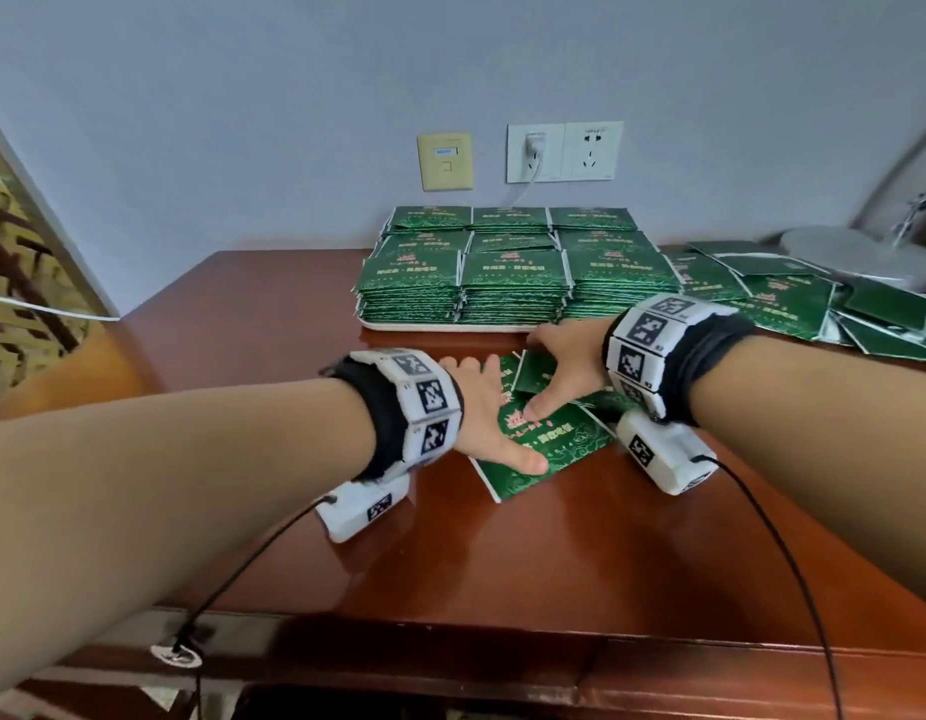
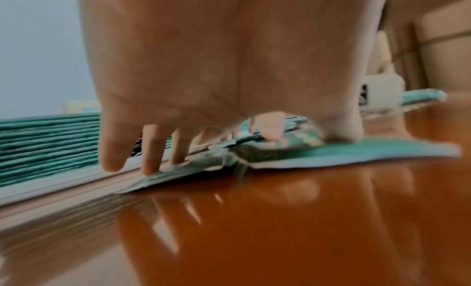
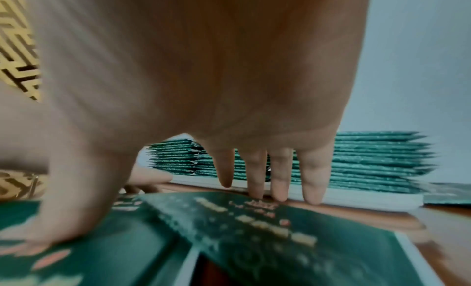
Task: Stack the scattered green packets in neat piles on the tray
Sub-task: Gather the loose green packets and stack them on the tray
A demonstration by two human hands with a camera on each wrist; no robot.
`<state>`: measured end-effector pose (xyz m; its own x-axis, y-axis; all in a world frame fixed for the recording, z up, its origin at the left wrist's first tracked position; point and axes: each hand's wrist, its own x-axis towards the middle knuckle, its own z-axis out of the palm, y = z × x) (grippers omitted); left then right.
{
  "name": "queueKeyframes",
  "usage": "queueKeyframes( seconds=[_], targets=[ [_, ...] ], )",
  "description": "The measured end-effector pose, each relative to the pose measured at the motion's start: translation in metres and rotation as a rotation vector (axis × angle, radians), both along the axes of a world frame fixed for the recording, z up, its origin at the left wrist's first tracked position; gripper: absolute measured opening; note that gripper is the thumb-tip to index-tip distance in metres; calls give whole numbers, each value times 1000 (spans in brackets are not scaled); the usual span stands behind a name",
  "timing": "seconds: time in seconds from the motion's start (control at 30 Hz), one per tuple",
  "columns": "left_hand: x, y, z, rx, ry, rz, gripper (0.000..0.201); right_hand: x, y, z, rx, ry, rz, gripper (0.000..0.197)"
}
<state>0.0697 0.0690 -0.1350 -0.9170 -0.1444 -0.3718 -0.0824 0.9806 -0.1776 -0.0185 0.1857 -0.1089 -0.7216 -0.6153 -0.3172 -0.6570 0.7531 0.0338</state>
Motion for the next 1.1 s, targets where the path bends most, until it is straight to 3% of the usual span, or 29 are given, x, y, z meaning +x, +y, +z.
queueKeyframes(
  seconds=[0.17,0.3,0.43,0.57,0.67,0.77,0.93,1.1],
  targets=[
    [-4,-41,22,-17,-109,-9,125,-1,1,-3,45,22,16,104],
    [-1,-64,30,82,-84,-37,111,-6,-2,-7,120,68,17,106],
    [-8,-70,36,-15,108,-143,43,-4,-6,-6,164,97,23,101],
    [-8,-83,48,170,207,-67,18,-3,-7,-6,196,87,13,89],
    [-4,-95,52,292,160,7,27,-1,-10,-5,207,85,-4,86],
    [1,-101,43,174,136,-18,68,5,-13,-5,226,161,0,92],
    [-1,-96,28,193,111,39,72,8,-11,-5,112,72,-32,90],
    [-2,-85,7,129,44,81,68,11,-11,-4,99,94,-11,85]
  ],
)
